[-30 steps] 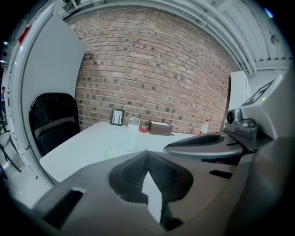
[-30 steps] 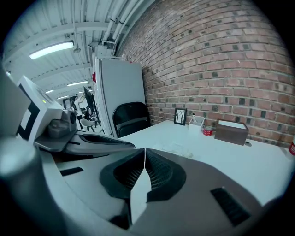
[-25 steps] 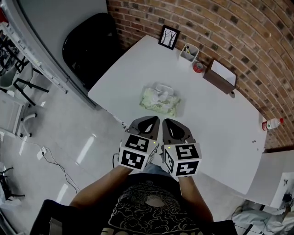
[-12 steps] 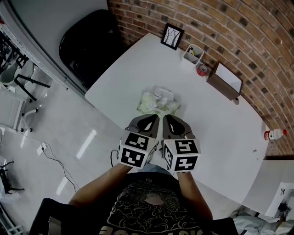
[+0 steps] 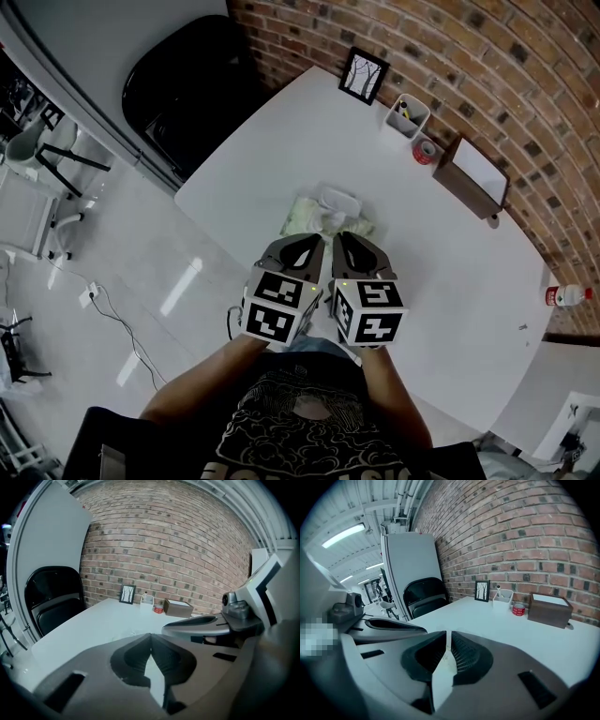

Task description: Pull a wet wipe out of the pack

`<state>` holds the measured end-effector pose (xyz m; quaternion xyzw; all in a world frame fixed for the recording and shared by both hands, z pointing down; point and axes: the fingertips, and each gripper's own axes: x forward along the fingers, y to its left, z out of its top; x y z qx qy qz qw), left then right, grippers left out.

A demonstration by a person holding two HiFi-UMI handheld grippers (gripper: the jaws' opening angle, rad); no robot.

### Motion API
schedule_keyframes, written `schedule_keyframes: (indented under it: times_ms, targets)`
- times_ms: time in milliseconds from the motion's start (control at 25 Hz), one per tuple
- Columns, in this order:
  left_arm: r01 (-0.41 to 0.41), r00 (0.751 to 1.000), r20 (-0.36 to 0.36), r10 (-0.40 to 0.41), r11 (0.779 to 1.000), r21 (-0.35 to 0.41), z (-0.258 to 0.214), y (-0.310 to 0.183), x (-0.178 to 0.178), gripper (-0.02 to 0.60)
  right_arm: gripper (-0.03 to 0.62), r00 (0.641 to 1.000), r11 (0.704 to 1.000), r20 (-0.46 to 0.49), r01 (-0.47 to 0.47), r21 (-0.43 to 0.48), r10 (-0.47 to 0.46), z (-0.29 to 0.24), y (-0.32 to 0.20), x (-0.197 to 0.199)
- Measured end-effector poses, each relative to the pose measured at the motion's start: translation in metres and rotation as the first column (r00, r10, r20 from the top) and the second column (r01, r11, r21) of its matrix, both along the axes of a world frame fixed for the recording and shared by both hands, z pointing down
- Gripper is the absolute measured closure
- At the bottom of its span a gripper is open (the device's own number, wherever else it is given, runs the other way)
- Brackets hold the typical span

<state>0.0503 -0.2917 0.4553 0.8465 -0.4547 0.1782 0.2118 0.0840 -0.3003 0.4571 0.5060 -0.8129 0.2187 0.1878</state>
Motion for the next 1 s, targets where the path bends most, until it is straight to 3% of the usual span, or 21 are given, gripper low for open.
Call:
schedule_keyframes:
  times_ms: [1000]
  targets:
    - [0.03, 0.999, 0.023, -0.029, 0.999, -0.03, 0.018, -0.027, -0.015, 0.569, 0.52, 0.999, 0.991, 0.004, -0.044, -0.128, 0.044, 0.05, -0.034, 0.004]
